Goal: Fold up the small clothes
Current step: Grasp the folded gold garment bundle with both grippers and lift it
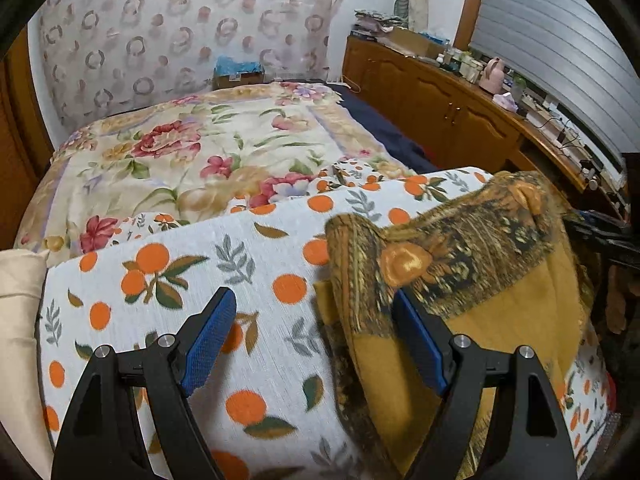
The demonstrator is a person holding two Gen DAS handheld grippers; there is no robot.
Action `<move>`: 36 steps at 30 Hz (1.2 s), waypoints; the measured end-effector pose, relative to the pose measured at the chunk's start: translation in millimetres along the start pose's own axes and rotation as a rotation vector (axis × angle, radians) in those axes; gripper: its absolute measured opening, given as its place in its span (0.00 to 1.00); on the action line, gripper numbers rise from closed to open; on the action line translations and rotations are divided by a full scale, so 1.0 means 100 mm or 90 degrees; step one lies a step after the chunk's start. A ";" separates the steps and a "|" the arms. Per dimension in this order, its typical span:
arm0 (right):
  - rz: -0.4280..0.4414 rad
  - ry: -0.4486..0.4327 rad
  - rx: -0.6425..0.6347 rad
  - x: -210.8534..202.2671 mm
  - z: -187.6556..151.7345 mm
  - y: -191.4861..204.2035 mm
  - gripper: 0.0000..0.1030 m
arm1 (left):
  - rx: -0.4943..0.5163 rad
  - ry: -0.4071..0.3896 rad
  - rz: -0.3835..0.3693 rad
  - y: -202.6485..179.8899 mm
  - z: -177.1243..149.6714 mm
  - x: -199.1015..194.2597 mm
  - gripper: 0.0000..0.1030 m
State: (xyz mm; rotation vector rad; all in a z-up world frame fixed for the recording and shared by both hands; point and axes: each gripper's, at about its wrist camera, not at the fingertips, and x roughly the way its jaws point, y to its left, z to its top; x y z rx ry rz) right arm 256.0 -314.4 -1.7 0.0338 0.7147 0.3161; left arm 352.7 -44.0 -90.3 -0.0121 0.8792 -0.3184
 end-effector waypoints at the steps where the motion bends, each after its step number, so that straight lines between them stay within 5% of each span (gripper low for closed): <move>1: 0.005 0.005 -0.001 0.03 0.00 -0.01 0.63 | 0.000 -0.002 -0.004 -0.01 -0.02 -0.03 0.79; 8: 0.013 0.052 -0.003 0.17 0.00 0.00 0.63 | 0.002 0.008 -0.037 -0.06 -0.12 -0.06 0.79; 16: 0.026 0.052 -0.003 0.16 0.05 0.01 0.63 | -0.027 0.033 -0.093 -0.08 -0.17 0.00 0.54; 24: 0.046 0.056 -0.052 0.15 -0.03 0.17 0.23 | -0.024 0.046 -0.127 -0.16 -0.18 0.04 0.41; 28: 0.051 0.039 -0.050 0.10 -0.02 0.15 0.17 | -0.028 0.047 -0.163 -0.15 -0.16 0.02 0.13; 36: 0.030 -0.055 -0.081 -0.22 0.07 0.39 0.15 | -0.001 -0.048 -0.174 -0.23 -0.13 -0.61 0.09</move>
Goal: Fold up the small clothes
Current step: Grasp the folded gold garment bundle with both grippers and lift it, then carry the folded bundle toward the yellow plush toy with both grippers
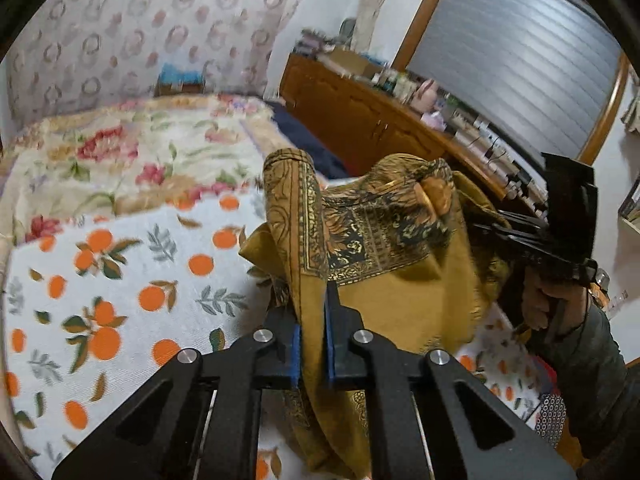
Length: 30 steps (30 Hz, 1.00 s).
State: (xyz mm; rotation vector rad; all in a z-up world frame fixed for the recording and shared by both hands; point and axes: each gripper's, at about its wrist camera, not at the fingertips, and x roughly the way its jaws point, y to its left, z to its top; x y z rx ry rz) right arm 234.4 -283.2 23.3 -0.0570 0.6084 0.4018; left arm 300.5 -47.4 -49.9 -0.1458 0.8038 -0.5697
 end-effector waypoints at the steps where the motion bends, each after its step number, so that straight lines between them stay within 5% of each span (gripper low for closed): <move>1: 0.000 -0.010 -0.008 -0.03 0.04 0.05 0.15 | 0.004 -0.011 0.000 -0.02 0.00 -0.09 0.09; 7: 0.029 -0.053 -0.054 -0.09 0.27 0.38 0.15 | -0.002 -0.080 0.030 0.11 -0.04 -0.70 0.09; 15: 0.113 -0.088 -0.138 0.17 0.67 1.17 0.15 | -0.044 -0.155 0.129 0.63 -0.25 -1.50 0.09; 23: 0.190 -0.094 -0.219 0.68 1.09 1.86 0.15 | -0.102 -0.196 0.210 1.17 -0.56 -2.02 0.09; 30: 0.237 -0.070 -0.290 1.57 1.64 2.20 0.15 | -0.186 -0.218 0.260 1.62 -0.97 -2.19 0.09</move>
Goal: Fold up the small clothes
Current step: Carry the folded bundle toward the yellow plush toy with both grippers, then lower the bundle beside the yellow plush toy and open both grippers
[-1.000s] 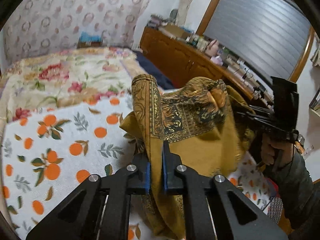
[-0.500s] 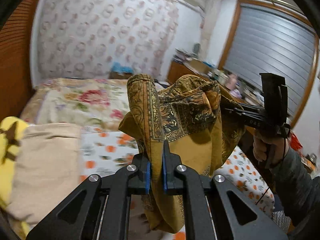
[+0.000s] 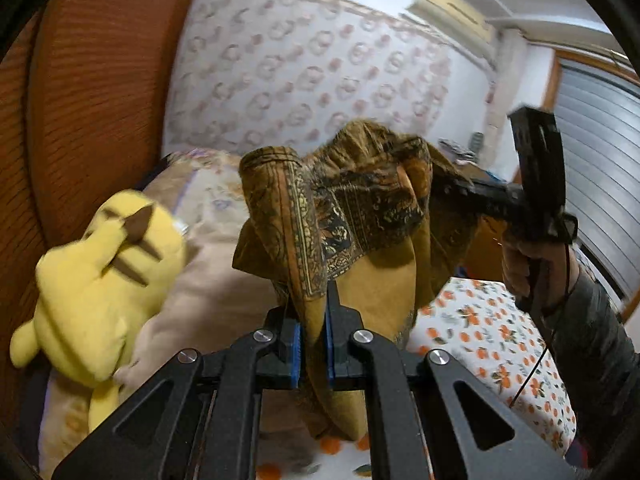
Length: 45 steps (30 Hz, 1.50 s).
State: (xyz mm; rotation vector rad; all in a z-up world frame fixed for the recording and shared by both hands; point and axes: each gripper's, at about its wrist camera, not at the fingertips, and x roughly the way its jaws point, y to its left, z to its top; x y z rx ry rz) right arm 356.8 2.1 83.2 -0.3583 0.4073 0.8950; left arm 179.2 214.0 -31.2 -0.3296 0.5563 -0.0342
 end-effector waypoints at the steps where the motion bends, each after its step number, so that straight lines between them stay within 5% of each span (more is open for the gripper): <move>1: 0.007 0.006 -0.008 0.11 0.06 -0.01 0.15 | -0.016 0.005 0.002 0.08 -0.06 0.01 0.09; 7: 0.048 0.061 -0.057 0.91 0.31 0.05 0.15 | -0.084 0.024 0.020 0.43 -0.35 0.02 0.09; 15: 0.075 0.084 -0.056 1.64 0.53 -0.05 0.19 | -0.091 0.031 0.059 0.52 -0.43 0.05 0.09; 16: 0.071 0.083 -0.053 1.64 0.54 -0.05 0.21 | -0.094 0.036 0.063 0.54 -0.45 0.06 0.09; 18: 0.040 0.078 -0.036 1.70 0.57 -0.04 0.41 | -0.099 0.041 0.073 0.58 -0.49 0.08 0.09; 21: -0.006 0.044 -0.006 1.66 0.59 -0.11 0.52 | -0.103 0.046 0.083 0.60 -0.53 0.08 0.09; 26: 0.006 0.035 0.000 1.50 0.40 -0.21 0.52 | -0.099 0.043 0.095 0.60 -0.56 0.08 0.10; 34: 0.032 0.112 0.011 1.77 -0.01 -0.19 0.52 | -0.088 0.042 0.113 0.61 -0.53 0.04 0.18; 41: 0.018 0.124 0.049 2.14 0.08 -0.26 0.54 | -0.066 0.007 0.136 0.58 -0.52 -0.16 0.46; 45: 0.000 0.112 0.053 1.93 0.03 -0.13 0.54 | -0.042 -0.012 0.146 0.53 -0.48 -0.28 0.86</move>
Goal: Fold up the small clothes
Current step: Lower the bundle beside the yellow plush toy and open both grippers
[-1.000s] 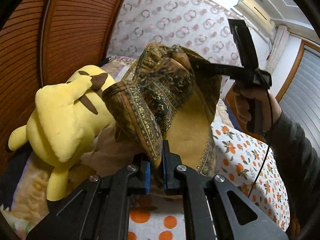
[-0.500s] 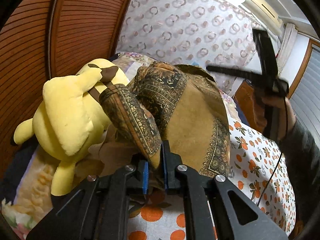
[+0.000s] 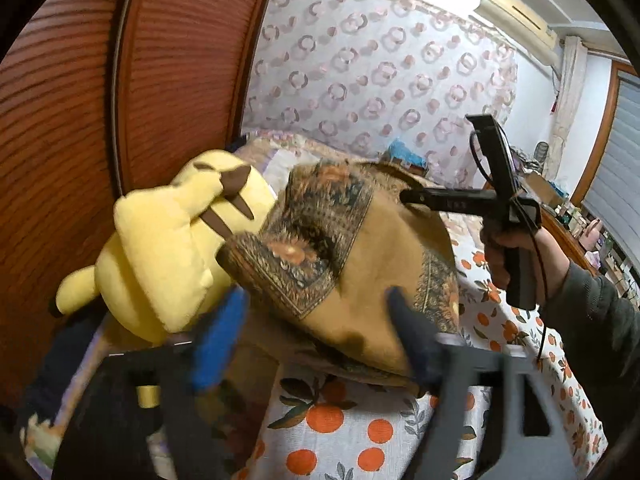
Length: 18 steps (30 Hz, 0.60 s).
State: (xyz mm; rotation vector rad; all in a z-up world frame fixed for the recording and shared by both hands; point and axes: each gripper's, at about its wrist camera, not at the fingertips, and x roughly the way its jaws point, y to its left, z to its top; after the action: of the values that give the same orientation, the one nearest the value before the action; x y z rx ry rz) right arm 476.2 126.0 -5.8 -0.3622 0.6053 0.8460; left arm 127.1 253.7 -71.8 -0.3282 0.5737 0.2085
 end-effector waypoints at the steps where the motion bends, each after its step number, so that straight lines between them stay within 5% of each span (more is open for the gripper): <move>1: 0.000 -0.005 0.002 -0.07 -0.05 0.03 0.54 | 0.006 -0.006 0.007 -0.01 0.01 -0.04 0.88; 3: -0.003 -0.017 0.007 -0.24 -0.17 0.09 0.54 | 0.014 -0.015 0.021 -0.03 0.03 -0.09 1.00; 8: 0.001 -0.049 0.019 -0.61 -0.43 0.20 0.54 | 0.034 -0.029 0.031 -0.12 0.06 -0.20 1.00; 18: -0.013 -0.104 0.054 -1.54 -1.08 0.44 0.72 | 0.098 -0.032 0.039 -0.57 -0.06 -0.39 1.00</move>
State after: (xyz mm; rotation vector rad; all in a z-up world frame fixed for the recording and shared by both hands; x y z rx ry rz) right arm 324.9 6.2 4.2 -0.2202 0.4835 0.8182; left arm 108.1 194.7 -40.4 -0.1563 0.5466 0.2292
